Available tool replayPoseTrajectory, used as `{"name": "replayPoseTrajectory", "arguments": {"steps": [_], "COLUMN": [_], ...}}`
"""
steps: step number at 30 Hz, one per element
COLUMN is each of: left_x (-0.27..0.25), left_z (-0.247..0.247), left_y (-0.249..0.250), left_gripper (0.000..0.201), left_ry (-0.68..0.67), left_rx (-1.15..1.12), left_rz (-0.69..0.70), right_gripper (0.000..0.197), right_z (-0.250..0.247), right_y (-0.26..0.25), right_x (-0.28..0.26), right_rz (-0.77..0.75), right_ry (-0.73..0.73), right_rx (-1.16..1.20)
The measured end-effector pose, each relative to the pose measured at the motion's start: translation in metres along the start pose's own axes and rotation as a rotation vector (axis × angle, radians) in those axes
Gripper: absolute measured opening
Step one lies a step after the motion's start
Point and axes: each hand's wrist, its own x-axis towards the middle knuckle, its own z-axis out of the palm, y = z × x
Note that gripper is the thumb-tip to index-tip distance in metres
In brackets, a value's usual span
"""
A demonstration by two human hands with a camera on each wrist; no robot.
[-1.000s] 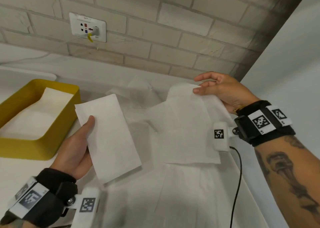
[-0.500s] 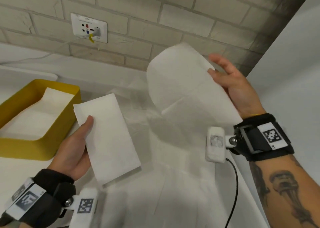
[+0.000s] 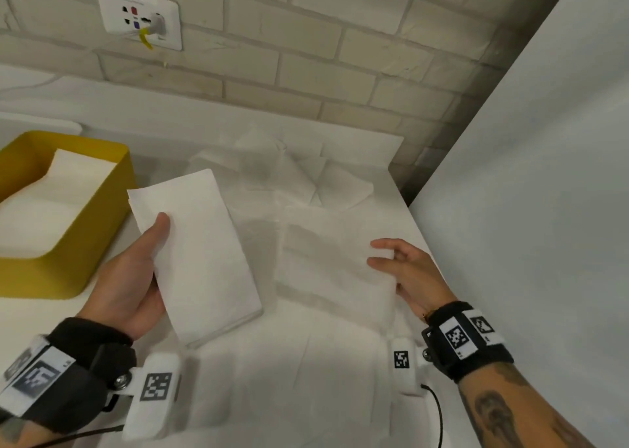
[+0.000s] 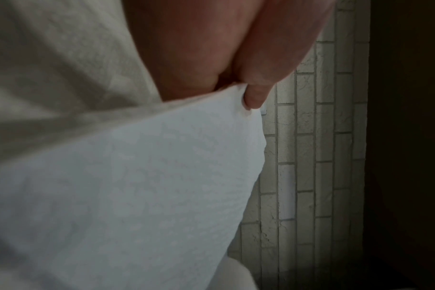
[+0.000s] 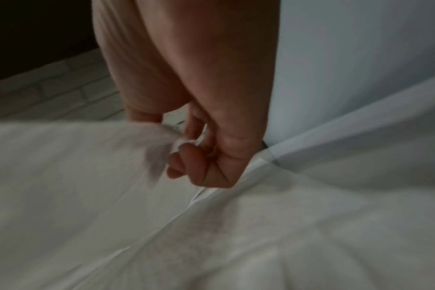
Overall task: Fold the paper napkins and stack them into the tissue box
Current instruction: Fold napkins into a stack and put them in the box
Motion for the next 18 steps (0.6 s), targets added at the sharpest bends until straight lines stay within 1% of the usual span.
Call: {"name": "replayPoseTrajectory", "arguments": {"steps": [3,7,12,16,18], "left_x": [0.001,0.006,0.007,0.005,0.002], "left_z": [-0.003,-0.009,-0.01,-0.006,-0.004], "left_y": [-0.001,-0.004,-0.005,-0.004,-0.003], "left_gripper": [0.038,0.045,0.048,0.044,0.04], "left_ry": [-0.009,-0.012,-0.015,-0.016,-0.009], "left_rx": [0.007,0.017,0.026,0.026,0.021], "left_rz": [-0.004,-0.026,-0.051,-0.04,-0.034], "right_gripper": [0.032,0.048,0.063,0.078,0.083], "right_z": [-0.014,-0.03,-0.03,-0.023,-0.02], "right_y": [0.006,0.014,0.018,0.016,0.013], "right_x": [0.0,0.001,0.002,0.013,0.022], "right_rz": [0.088,0.138,0.162,0.129,0.123], "right_ry": [-0.075,-0.134,-0.084,-0.015,0.017], "right_rx": [0.136,0.113,0.122,0.068,0.096]}}
